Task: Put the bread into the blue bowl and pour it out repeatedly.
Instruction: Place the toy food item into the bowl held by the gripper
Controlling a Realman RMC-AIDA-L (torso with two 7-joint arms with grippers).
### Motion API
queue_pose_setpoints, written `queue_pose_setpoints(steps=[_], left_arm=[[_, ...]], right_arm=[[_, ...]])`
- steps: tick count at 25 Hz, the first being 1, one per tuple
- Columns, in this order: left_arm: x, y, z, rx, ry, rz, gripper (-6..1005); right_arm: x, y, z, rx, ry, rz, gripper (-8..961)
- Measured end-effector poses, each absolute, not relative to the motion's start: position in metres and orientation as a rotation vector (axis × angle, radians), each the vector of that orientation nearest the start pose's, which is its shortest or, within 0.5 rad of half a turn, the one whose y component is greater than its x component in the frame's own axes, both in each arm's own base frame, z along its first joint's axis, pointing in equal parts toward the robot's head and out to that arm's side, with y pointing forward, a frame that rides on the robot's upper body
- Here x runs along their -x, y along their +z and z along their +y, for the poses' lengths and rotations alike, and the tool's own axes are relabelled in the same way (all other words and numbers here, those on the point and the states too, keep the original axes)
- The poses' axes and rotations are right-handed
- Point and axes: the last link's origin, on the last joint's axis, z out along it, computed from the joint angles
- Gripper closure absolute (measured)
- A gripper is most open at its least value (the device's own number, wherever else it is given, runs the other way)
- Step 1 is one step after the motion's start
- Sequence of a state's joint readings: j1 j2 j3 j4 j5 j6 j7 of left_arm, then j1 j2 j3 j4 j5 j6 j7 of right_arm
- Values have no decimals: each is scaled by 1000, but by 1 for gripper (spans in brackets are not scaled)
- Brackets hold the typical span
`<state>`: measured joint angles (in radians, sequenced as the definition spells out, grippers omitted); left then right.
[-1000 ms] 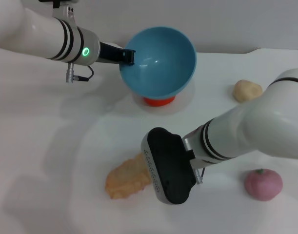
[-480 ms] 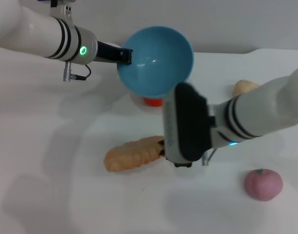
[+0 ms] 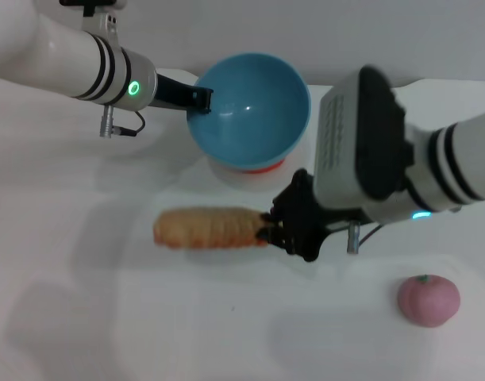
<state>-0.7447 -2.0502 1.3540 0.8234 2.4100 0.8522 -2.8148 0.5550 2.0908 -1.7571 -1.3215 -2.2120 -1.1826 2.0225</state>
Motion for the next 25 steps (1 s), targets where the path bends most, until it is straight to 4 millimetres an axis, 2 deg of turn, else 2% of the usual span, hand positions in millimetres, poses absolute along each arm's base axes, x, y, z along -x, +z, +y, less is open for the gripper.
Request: queue_pose_setpoints(steps=[7,10,15,25], left_arm=[[212,-38,430,2163,-34,-1347,1001],[213,-40,427,2173,-15,-1366,1001],[213,-44,421,2202,15,-1396,1000],[201,-46,420,2250,36,-1399,1000]], right_arm=[[-93,-49,340,2914,240,26,839],[-90,-35,347,2857,391,40,840],[-107,-31,358,2774,423,137,843],[-147,-33,364,2725,374,324,851]])
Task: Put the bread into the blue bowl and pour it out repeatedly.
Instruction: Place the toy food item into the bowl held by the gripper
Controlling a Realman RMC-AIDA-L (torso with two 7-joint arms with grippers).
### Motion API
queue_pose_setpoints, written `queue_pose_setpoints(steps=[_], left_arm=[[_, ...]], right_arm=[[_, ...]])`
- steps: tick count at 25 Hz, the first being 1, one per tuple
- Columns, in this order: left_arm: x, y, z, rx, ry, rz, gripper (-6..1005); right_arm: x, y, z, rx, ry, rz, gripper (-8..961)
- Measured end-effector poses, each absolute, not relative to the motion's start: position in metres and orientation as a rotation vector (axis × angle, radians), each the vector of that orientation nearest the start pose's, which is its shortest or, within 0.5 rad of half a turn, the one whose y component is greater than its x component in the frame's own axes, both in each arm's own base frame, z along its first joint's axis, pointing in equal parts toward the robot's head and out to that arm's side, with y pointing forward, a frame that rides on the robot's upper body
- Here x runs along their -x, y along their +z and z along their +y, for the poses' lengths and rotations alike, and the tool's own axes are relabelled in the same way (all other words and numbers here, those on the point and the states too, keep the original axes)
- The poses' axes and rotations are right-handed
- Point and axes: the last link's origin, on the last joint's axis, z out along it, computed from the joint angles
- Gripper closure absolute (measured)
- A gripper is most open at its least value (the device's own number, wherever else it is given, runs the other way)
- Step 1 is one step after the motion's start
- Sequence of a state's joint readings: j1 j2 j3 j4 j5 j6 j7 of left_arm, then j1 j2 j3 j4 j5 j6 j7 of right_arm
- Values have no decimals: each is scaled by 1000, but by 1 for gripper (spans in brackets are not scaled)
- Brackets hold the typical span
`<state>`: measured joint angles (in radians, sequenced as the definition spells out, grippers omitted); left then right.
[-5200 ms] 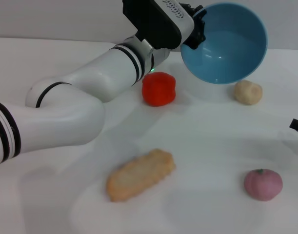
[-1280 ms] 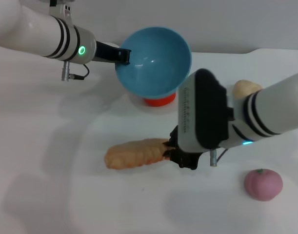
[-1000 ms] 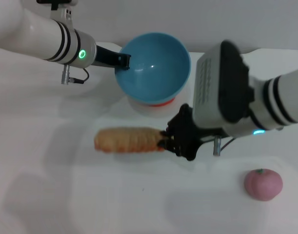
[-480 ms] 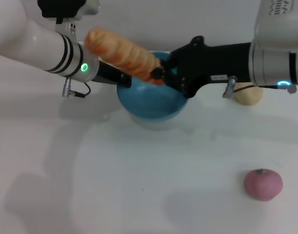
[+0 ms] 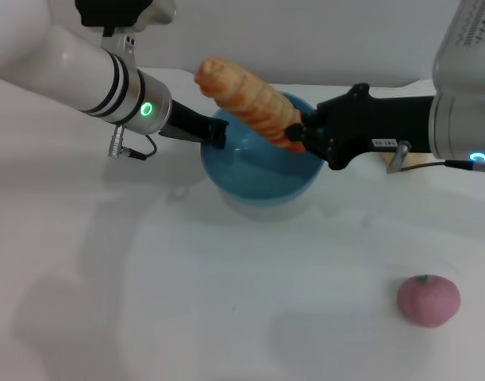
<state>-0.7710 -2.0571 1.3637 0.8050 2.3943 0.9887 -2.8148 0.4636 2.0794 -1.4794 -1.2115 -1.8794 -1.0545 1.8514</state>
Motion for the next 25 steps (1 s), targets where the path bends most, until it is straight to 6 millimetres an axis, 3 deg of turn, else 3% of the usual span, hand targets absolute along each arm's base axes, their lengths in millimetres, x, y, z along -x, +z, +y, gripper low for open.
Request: queue_pose_setpoints(steps=[3,14,19,21,25], left_arm=[[195,-48,421,2266,42,-1390,1000],[188,-49,422,2288,46,-1377,1001],[184,-52,425,2288,48,-1311,1000],[183,-53,427,2289,48,-1286,1001],[169,-55,440,2279,26,-1126,1001]], right_arm=[[-154,-31,367,2700,375,369,853],[-163,-17,372,2633,402,418,561],[-171,10,377,2524,519,493,451],[-183,35,378,2422,642,585,452],[-202,56,374,2329,720,671,453]])
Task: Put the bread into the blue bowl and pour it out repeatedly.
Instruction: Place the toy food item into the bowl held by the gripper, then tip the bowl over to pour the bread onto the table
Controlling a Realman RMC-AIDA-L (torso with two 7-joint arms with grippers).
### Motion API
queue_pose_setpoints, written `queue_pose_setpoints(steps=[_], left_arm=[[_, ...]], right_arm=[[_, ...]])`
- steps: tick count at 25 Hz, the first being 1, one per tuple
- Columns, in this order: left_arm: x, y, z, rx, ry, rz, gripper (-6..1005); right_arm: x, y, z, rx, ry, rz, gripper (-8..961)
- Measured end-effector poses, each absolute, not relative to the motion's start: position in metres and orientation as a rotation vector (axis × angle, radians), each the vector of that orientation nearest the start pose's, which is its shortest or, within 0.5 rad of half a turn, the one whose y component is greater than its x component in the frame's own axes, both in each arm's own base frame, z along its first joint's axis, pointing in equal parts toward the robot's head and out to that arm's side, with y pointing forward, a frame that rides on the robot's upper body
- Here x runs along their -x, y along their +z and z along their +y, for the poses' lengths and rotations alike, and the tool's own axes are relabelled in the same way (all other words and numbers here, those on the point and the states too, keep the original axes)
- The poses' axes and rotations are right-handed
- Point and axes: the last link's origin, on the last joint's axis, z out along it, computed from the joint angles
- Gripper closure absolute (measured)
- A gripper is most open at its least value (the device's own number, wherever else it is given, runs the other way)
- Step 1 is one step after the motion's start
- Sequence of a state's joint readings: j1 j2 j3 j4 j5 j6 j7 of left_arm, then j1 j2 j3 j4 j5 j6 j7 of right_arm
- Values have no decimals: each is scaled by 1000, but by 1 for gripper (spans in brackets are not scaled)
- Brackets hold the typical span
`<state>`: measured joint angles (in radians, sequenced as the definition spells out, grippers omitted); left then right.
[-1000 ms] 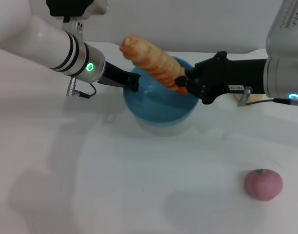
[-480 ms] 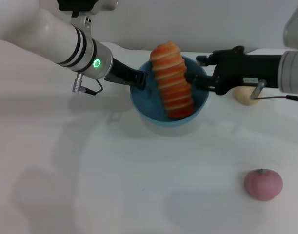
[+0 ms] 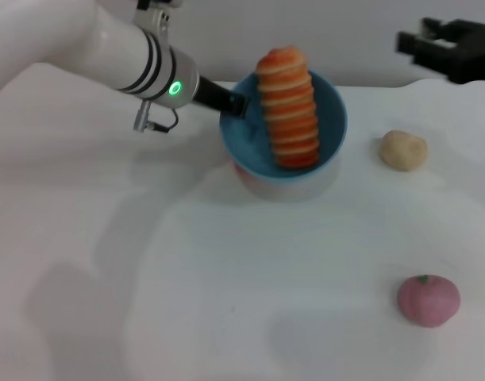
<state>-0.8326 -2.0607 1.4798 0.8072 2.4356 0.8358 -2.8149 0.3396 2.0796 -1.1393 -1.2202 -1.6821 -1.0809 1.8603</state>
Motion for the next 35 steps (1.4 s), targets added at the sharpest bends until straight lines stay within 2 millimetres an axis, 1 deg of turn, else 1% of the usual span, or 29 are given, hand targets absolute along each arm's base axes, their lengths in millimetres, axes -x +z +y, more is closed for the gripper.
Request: queue_pose_setpoints(steps=[3,5,7,11,13,16,19,22,26,27,32,35], left_arm=[[158,-59,445,2289,13,-1028,1000],[146,-65,446,2305,-4,-931,1000],[135,-71,448,2315,-27,-834,1000],[120,-81,449,2312,-72,-645,1000],[116,-86,448,2316,-79,-569,1000],[115,-90,448,2305,-105,-502,1001],[115,-92,447,2287,-148,-449,1001],[116,-93,445,2275,-172,-385,1001],[113,-95,443,2253,-221,-284,1001],[113,-98,441,2246,-232,-231,1001],[113,-103,438,2227,-231,-82,1001],[112,-103,438,2217,-240,-42,1000]], right_arm=[[-224,66,368,2257,735,751,454],[-242,71,364,2202,754,822,455],[-259,75,358,2136,807,910,455],[-284,86,341,2041,903,1012,457],[-291,90,331,2032,926,1036,458],[-303,94,319,2002,955,1091,459],[-320,92,311,1940,950,1227,460],[-335,88,305,1903,882,1365,461],[-346,86,300,1869,849,1432,462],[-347,85,299,1865,851,1443,463],[-347,81,294,1888,851,1472,464],[-347,78,291,1897,857,1489,465]])
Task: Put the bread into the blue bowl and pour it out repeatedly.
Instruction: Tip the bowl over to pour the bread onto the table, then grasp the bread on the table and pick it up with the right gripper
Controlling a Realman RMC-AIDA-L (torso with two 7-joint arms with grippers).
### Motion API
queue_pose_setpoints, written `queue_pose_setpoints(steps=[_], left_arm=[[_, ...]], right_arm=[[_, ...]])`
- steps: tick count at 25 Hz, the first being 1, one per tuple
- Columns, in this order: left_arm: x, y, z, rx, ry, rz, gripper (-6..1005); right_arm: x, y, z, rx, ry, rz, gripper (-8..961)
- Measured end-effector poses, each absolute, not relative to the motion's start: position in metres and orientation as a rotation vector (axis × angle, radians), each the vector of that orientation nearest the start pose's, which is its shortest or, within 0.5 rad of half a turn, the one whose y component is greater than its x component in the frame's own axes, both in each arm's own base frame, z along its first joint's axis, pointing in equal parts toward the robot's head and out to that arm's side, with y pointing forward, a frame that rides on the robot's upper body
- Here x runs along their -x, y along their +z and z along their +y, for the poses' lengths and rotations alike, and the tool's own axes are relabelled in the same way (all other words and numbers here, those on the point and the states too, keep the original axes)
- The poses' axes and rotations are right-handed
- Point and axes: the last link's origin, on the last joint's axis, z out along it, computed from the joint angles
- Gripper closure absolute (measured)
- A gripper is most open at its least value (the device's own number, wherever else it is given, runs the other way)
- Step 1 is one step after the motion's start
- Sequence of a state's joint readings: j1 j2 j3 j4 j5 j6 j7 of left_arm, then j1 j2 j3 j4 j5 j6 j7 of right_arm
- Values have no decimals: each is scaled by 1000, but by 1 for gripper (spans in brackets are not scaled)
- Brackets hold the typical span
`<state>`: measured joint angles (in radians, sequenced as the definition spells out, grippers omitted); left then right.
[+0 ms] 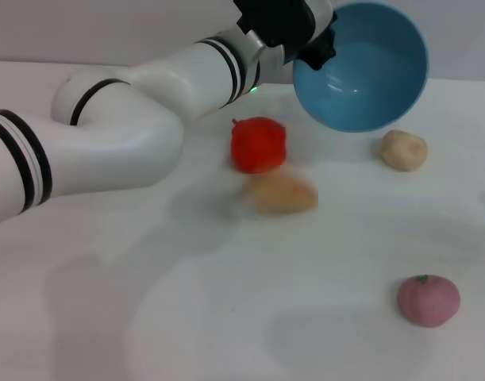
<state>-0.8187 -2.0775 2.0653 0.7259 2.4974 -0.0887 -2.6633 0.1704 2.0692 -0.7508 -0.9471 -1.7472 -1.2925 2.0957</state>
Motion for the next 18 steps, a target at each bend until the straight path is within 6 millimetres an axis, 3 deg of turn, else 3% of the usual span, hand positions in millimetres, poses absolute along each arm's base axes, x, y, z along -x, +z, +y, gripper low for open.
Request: queue_pose_setpoints(steps=[6,11,15,18], left_arm=[[111,-103,436,2199,-260,6,1000],[117,-100,439,2193,-260,-51,1000],[126,-95,445,2197,-243,-232,1000],[139,-85,454,2201,-215,-482,1001]], right_arm=[[-348,74,285,1911,867,1516,468],[-341,70,286,1973,871,1499,469],[-322,61,293,2138,841,1379,471],[-304,51,301,2274,782,1291,472]])
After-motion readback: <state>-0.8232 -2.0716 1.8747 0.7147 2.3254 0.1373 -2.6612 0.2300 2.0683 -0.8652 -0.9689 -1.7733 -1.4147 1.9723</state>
